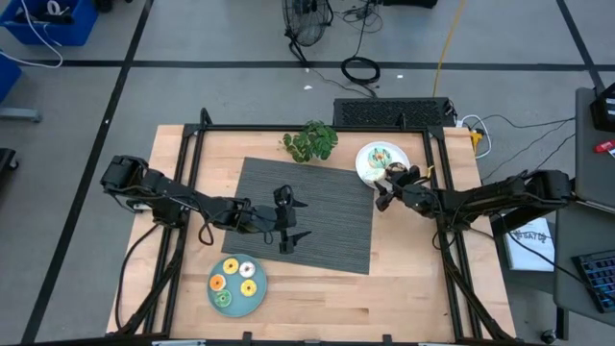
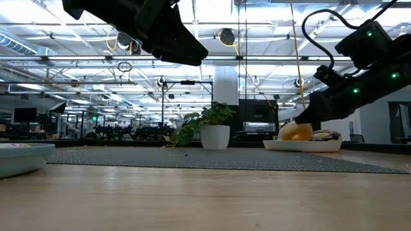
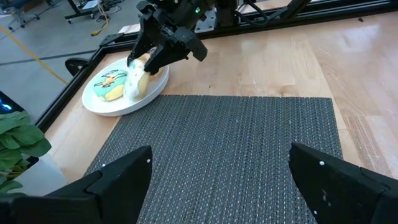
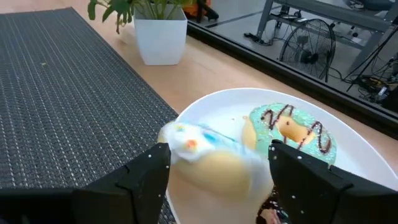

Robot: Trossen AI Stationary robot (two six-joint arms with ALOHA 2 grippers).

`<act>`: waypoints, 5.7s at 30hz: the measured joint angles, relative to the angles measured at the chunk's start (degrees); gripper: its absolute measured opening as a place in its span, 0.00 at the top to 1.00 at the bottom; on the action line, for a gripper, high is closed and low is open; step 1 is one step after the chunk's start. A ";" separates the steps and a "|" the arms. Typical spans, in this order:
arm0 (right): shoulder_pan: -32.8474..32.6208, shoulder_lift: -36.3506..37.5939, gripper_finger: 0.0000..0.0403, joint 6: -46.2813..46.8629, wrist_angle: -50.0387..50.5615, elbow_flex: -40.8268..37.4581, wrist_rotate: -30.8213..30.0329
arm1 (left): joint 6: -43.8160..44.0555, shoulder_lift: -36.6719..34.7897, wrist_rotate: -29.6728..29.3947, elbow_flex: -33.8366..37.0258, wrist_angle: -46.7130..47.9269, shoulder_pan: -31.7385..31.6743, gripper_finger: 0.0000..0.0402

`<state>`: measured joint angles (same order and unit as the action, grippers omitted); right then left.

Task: Pick & Place donuts
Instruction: Put the large light blue donut on the white plate, then return to Home Position

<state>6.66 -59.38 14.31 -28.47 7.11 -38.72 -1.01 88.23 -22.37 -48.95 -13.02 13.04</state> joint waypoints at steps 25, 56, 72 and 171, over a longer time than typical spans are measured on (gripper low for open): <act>-3.70 23.78 0.38 -0.04 -1.67 0.00 22.08 | -7.11 -1.29 -0.24 0.08 5.12 0.00 0.06; -4.34 43.13 0.38 -3.63 4.70 0.00 52.16 | 4.03 -74.64 14.98 46.29 -0.32 -19.66 0.08; -3.58 50.48 0.38 -11.75 10.04 -4.57 44.96 | 3.13 -78.82 23.41 48.37 4.39 -26.27 0.05; -3.63 51.81 0.38 -7.50 22.73 -6.27 37.24 | 1.29 -78.88 23.32 48.33 3.82 -26.25 0.07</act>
<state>3.03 -7.57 6.81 -5.74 0.84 -1.48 0.27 9.34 0.95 -0.62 -9.19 -13.21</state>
